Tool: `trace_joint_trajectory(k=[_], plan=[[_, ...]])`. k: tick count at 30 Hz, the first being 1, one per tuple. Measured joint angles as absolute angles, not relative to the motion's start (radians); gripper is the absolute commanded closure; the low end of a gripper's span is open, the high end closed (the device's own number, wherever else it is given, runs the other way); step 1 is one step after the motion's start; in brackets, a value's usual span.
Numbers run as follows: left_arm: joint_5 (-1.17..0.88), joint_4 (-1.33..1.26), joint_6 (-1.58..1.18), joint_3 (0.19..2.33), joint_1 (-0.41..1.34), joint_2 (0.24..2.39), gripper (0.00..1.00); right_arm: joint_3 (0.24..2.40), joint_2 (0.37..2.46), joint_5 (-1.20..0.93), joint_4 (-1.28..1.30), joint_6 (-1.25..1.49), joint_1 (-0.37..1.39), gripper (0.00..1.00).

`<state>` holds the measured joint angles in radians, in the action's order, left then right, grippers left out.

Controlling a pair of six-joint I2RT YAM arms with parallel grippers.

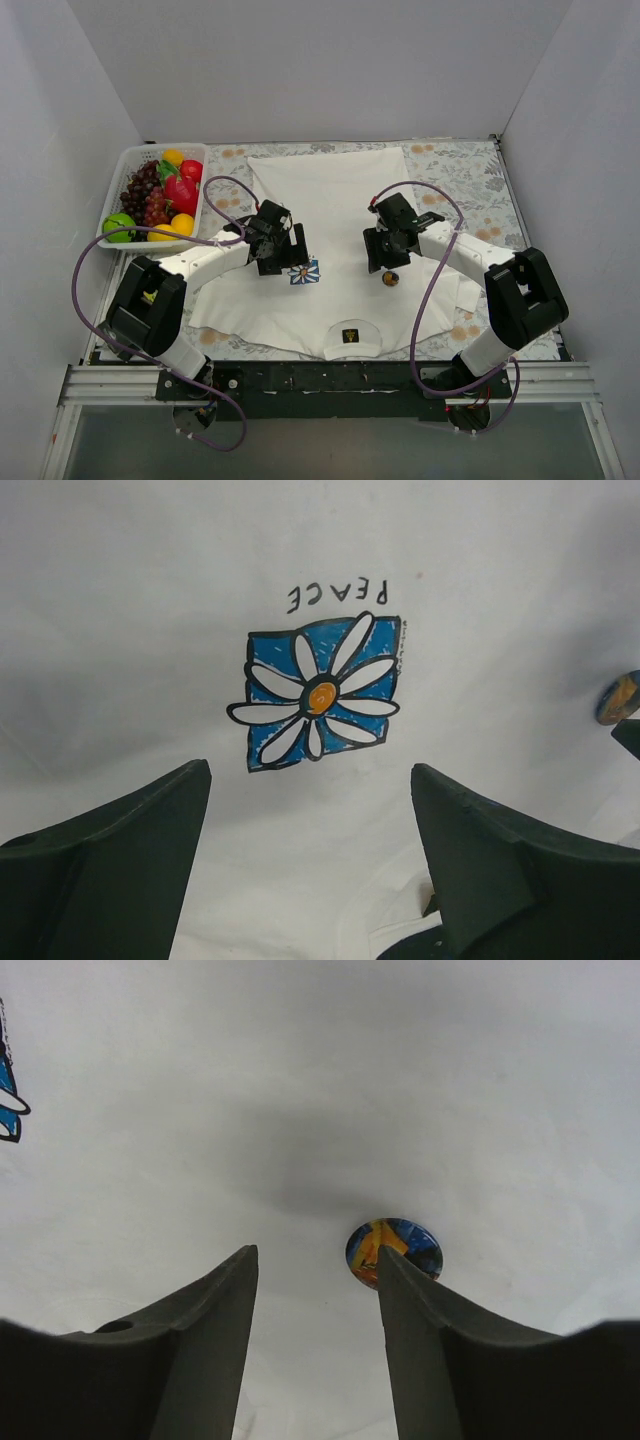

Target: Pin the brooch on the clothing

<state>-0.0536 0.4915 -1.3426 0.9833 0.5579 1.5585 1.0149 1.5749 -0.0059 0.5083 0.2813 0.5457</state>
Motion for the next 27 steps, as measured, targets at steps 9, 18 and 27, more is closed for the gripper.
trace_joint_trajectory(k=[9,18,27], plan=[[-0.069,0.501,-1.384,0.894,0.559,1.569,0.19,1.011,1.671,0.007,0.498,0.282,0.660,0.33],[-0.064,0.469,-1.430,0.842,0.558,1.532,0.18,1.007,1.681,0.044,0.489,0.289,0.701,0.27],[-0.029,0.546,-1.418,0.847,0.559,1.509,0.04,0.971,1.634,0.045,0.470,0.296,0.719,0.17]])
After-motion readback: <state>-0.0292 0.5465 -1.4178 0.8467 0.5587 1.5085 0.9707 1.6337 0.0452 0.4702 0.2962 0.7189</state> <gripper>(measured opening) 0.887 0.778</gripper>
